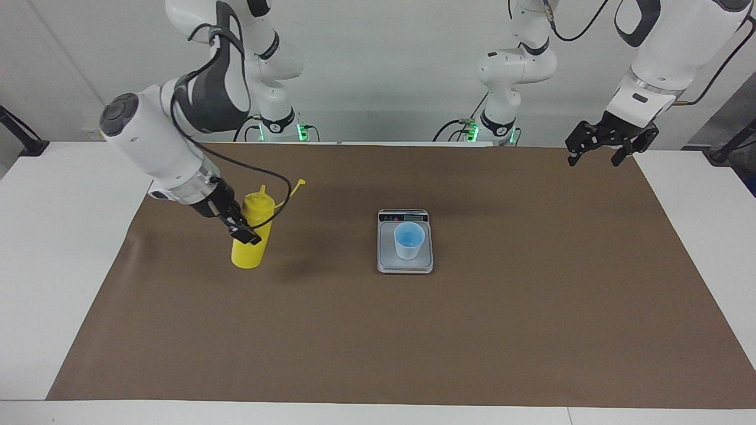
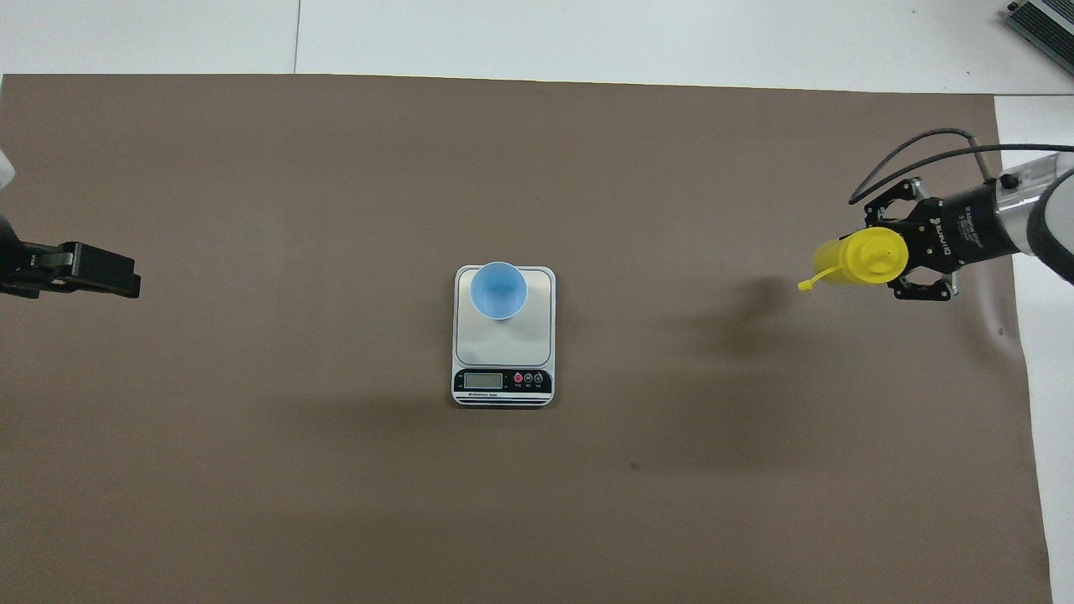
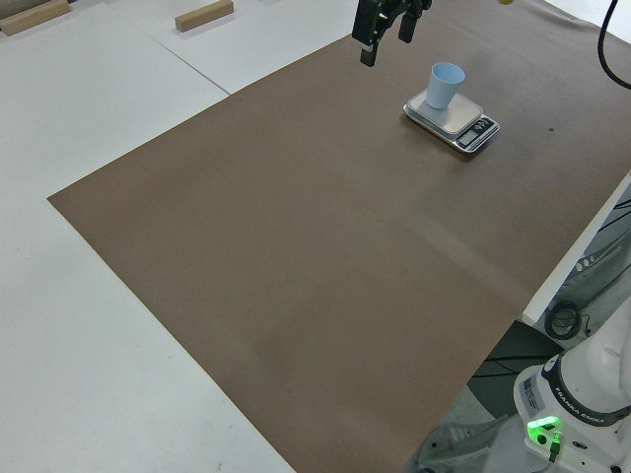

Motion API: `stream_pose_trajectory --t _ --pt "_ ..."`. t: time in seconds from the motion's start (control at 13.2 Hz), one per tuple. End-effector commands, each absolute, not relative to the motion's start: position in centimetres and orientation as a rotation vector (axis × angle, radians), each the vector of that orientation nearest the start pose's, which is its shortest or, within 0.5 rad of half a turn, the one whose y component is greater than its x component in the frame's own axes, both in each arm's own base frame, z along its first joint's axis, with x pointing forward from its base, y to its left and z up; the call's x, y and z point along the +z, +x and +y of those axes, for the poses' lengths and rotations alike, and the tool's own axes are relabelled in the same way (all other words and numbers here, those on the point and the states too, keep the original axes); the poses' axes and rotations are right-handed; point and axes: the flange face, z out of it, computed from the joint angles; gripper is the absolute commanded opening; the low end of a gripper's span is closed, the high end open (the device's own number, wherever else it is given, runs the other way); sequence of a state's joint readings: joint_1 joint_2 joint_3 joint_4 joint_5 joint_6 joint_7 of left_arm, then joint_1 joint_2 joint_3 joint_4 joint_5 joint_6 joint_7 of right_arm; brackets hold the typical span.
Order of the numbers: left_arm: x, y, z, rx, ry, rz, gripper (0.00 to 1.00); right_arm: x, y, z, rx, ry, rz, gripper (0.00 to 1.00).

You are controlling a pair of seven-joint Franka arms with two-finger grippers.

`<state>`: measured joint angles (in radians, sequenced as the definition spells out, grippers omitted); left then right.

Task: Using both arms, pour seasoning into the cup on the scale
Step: 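Set the yellow bottle down and open the right gripper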

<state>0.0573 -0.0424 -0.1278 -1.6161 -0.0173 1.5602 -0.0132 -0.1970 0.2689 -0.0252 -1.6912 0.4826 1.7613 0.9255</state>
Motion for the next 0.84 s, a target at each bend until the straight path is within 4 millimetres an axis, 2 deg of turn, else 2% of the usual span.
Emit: stream_pose_trajectory --t 0.0,0.08,0.15,0.3,0.46,0.53,0.61,0.76 --pt "62.8 53.1 -3.8 0.030 -3.139 0.096 1.00 40.8 60.4 -12.5 0.556 -2.091 1.681 0.00" --pt "62.8 53.1 -3.8 0.030 -3.139 0.096 1.00 39.4 60.4 -13.8 0.577 -2.059 1.709 0.00" --pt "62.8 53.1 -3.8 0.030 -3.139 0.096 1.00 37.5 60.4 -16.3 0.588 -1.994 1.754 0.00" --pt "62.8 53.1 -3.8 0.030 -3.139 0.096 1.00 35.6 60.0 -20.0 0.557 -1.913 1.829 0.00" --pt "62.8 53.1 -3.8 0.030 -3.139 0.096 1.00 34.8 59.4 -21.7 0.519 -1.855 1.903 0.00" --pt "62.8 53.1 -3.8 0.030 -3.139 0.096 1.00 34.7 59.1 -23.0 0.495 -1.790 1.990 0.26" --pt "62.8 53.1 -3.8 0.030 -3.139 0.096 1.00 35.1 58.8 -23.8 0.468 -1.753 2.049 0.58" --pt "62.8 53.1 -3.8 0.030 -3.139 0.096 1.00 37.3 58.6 -24.1 0.427 -1.744 2.049 1.00"
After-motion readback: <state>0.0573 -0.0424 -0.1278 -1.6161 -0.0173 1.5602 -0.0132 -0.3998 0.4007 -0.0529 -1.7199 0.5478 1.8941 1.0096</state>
